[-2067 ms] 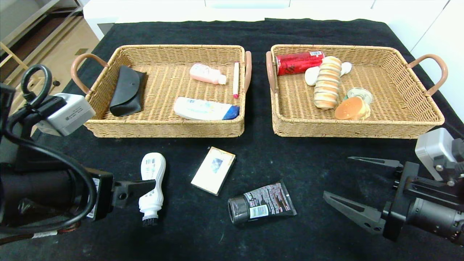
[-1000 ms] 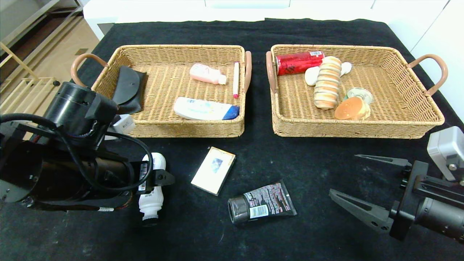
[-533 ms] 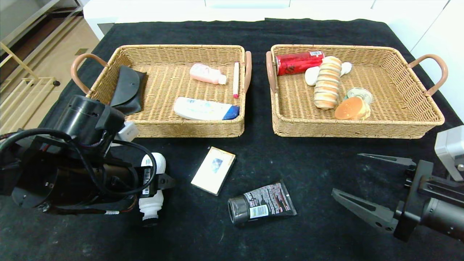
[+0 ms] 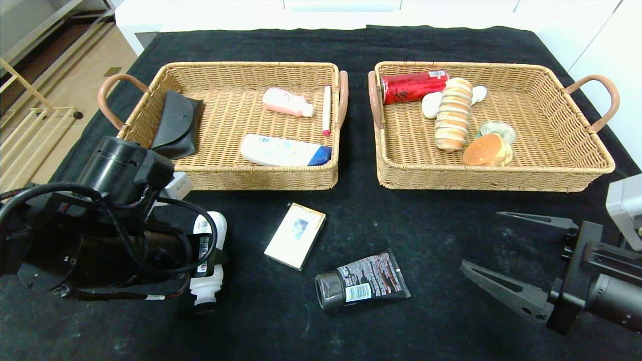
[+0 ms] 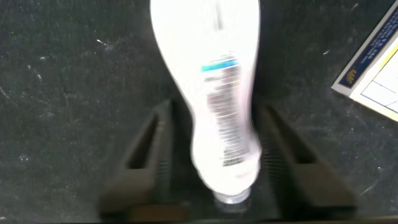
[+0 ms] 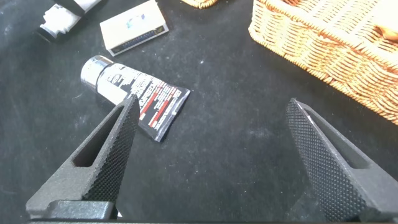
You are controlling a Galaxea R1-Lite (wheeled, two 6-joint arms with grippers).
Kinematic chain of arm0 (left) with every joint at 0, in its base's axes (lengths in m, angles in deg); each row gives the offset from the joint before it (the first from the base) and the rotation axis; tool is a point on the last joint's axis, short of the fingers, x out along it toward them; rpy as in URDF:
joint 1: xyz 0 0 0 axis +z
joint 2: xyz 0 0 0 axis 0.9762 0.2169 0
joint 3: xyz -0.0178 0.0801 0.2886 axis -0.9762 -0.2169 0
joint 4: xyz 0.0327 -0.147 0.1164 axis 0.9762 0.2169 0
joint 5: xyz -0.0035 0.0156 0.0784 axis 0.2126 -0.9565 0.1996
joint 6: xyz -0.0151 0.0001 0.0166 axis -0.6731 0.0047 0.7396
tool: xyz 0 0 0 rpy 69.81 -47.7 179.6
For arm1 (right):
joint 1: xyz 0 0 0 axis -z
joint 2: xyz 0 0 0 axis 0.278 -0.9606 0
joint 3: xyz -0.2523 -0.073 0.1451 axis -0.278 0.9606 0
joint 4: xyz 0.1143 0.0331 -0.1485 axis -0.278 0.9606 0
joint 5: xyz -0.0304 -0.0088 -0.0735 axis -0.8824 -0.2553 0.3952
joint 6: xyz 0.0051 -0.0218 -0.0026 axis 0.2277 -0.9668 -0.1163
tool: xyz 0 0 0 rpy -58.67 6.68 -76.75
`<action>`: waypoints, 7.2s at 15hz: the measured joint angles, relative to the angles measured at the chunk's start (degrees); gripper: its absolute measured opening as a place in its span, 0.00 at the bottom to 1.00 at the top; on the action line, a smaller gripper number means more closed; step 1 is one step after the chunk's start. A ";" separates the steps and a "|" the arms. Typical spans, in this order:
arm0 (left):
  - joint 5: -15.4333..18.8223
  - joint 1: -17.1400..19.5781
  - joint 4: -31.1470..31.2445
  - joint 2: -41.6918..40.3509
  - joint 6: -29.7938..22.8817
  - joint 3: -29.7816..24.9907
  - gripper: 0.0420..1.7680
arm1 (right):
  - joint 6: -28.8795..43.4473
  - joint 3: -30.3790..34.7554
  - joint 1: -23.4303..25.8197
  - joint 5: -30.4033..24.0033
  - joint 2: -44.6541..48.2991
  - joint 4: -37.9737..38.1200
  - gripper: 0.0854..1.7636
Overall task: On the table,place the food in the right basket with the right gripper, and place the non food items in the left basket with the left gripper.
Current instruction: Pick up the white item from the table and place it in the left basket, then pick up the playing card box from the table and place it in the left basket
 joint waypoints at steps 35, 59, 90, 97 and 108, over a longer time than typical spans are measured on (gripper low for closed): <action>-0.57 2.97 -3.17 -1.85 9.11 21.86 0.33 | 0.11 -0.55 1.54 -0.06 -0.46 -0.05 0.97; -0.71 7.06 -12.21 19.10 7.25 42.67 0.67 | 0.11 -0.88 2.76 -0.50 0.44 0.01 0.97; -4.94 -15.82 9.53 12.79 20.71 25.99 0.96 | 0.04 -0.28 2.58 -1.29 1.40 0.04 0.97; -5.38 -16.85 7.67 15.98 19.88 26.10 0.97 | 0.04 -0.35 2.65 -1.29 1.41 0.04 0.97; -5.79 -16.80 7.91 17.44 18.72 25.60 0.97 | 0.04 -0.44 2.85 -1.16 1.41 -0.02 0.97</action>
